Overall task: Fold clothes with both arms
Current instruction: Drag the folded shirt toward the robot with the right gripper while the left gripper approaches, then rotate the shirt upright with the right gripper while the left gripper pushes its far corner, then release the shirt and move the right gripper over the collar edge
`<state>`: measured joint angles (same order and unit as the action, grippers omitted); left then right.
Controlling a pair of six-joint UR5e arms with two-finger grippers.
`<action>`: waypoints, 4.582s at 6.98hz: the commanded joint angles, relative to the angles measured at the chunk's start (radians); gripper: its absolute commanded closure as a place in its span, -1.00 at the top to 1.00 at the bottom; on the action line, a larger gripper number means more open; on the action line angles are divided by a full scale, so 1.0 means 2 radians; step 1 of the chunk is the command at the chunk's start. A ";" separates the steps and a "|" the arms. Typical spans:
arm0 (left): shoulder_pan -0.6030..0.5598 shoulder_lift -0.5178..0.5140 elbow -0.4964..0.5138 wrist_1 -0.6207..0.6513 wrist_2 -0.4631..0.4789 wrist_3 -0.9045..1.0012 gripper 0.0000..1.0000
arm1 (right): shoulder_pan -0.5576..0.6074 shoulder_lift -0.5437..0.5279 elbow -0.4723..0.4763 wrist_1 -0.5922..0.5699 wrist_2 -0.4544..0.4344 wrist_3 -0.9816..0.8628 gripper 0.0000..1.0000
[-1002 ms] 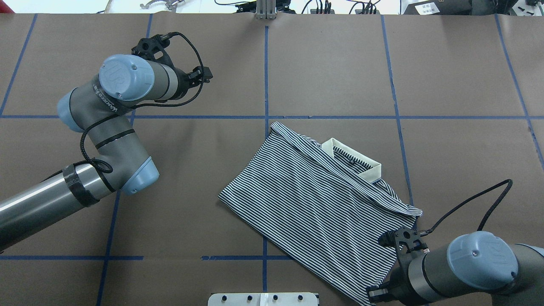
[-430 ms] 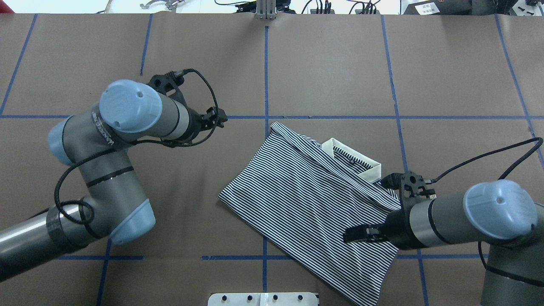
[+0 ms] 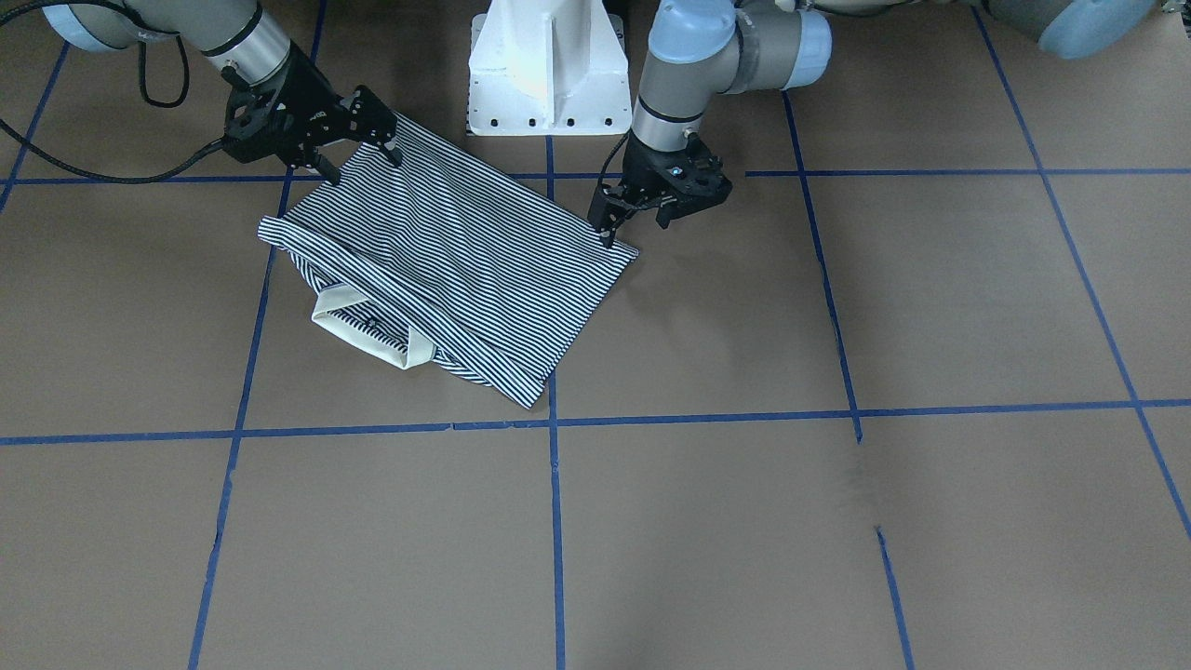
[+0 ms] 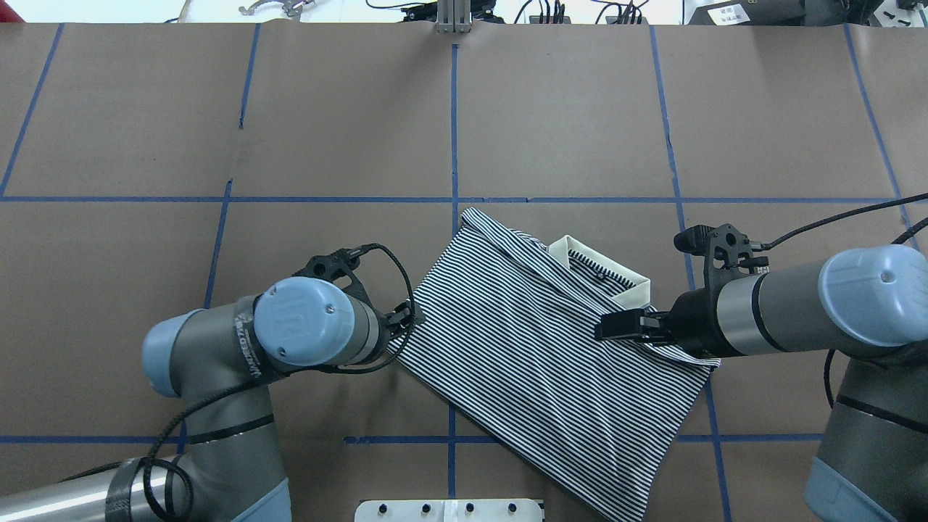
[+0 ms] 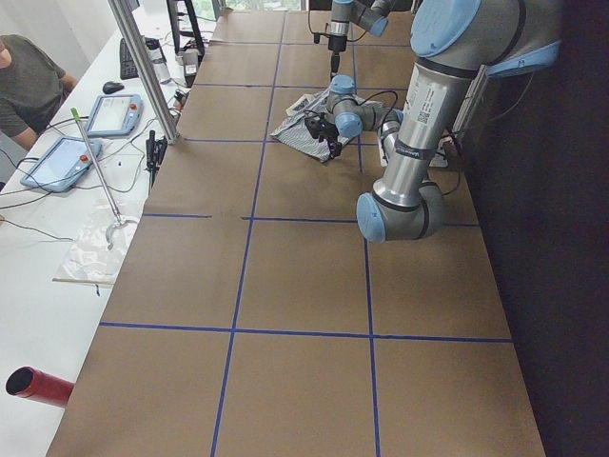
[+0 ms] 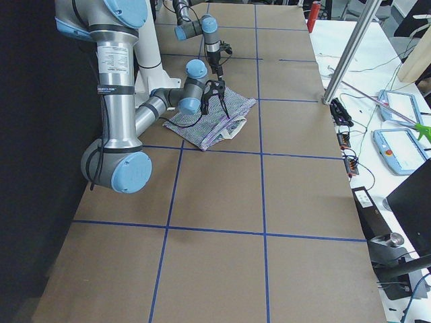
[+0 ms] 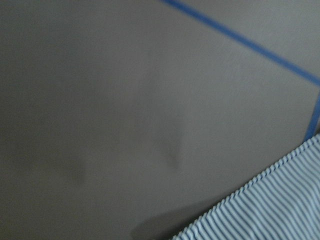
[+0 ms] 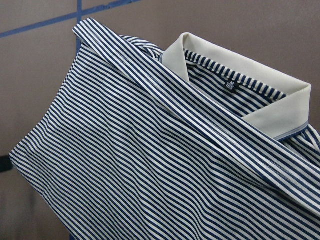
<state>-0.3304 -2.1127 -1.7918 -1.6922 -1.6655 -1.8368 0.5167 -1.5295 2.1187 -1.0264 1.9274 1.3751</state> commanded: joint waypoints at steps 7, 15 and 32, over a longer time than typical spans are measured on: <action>-0.008 -0.013 0.037 -0.008 0.031 -0.007 -0.87 | 0.009 0.012 -0.007 0.000 -0.003 0.000 1.00; -0.137 -0.014 0.105 -0.069 0.030 0.117 -1.00 | 0.010 0.011 0.000 0.000 -0.004 0.004 1.00; -0.228 -0.131 0.321 -0.271 -0.021 0.289 1.00 | 0.008 0.177 -0.061 -0.208 -0.058 -0.057 1.00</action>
<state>-0.7792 -2.4466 -1.0237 -2.3061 -1.6739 -1.2778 0.5341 -1.3109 2.0255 -1.2433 1.8304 1.3338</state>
